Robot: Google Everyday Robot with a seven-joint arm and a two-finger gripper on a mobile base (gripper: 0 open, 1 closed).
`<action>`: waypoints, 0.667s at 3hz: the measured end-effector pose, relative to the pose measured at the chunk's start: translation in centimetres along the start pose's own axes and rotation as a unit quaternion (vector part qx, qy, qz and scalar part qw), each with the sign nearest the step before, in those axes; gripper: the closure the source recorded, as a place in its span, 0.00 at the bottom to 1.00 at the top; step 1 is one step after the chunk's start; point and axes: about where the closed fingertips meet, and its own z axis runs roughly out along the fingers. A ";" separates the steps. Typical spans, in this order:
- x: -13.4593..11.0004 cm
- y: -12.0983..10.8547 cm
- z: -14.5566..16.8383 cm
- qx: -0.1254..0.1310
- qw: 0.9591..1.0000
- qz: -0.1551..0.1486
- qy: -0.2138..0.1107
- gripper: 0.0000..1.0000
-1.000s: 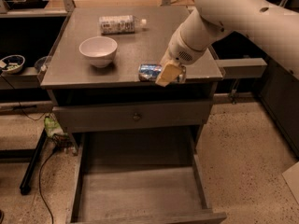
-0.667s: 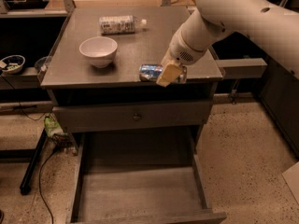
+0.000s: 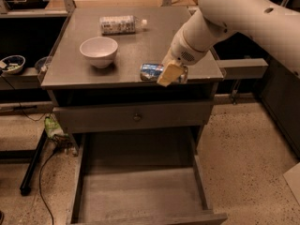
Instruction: Pick redbull can from middle drawer and place on counter
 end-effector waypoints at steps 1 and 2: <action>0.8 -2.6 1.8 -0.004 1.000 0.012 0.002 1.00; 2.4 -9.1 6.1 -0.029 0.999 0.034 0.012 1.00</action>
Offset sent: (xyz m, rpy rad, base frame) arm 0.1371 -0.0360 -0.0436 0.0364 0.1103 -0.0636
